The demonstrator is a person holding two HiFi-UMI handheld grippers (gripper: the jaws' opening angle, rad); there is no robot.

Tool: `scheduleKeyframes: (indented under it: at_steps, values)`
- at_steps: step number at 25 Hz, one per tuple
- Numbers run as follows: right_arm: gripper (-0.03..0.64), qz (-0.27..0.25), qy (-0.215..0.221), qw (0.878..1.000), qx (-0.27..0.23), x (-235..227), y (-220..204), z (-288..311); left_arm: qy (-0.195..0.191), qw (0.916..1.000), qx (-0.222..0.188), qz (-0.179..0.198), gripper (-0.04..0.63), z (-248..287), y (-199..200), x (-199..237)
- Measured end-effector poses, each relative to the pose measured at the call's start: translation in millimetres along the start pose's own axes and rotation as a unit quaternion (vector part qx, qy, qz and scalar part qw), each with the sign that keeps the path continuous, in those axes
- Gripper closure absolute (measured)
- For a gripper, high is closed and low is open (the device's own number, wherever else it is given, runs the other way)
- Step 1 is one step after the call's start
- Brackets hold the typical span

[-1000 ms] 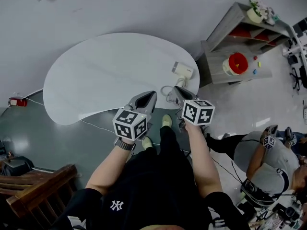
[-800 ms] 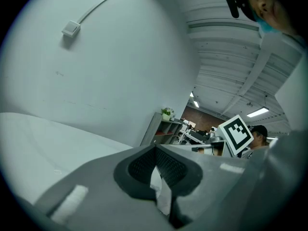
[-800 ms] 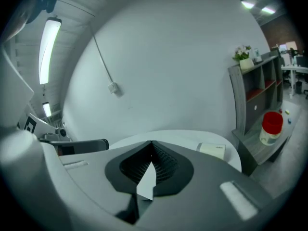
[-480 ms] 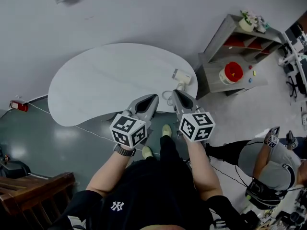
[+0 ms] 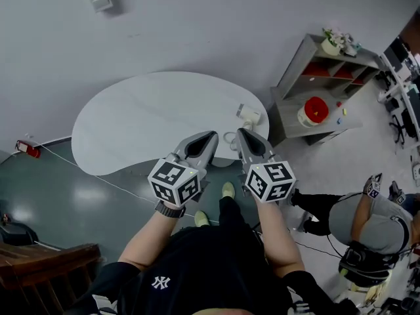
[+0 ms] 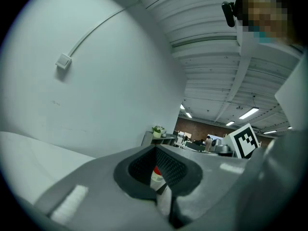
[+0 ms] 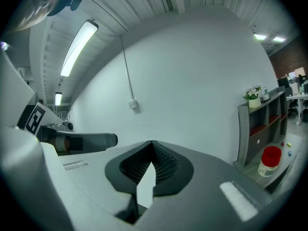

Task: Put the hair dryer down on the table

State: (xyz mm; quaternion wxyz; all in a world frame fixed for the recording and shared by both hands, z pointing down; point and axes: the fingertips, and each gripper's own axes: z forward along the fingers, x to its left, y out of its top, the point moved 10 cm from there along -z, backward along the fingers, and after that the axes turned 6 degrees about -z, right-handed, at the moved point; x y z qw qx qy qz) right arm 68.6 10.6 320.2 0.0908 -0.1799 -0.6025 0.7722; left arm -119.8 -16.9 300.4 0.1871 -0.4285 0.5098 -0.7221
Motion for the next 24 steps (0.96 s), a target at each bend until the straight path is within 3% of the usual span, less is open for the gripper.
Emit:
scheduleKeyframes:
  at_steps: [10,24]
  values:
    - [0.596,-0.032,0.002,0.999,-0.039,13,23,-24,-0.002,0.999,-0.04,0.02,0.595,-17,25,-15]
    - [0.597,-0.032,-0.009,0.998,-0.05,13,26,-35,-0.005,0.9979,-0.055,0.035,0.595,-26,30,-26]
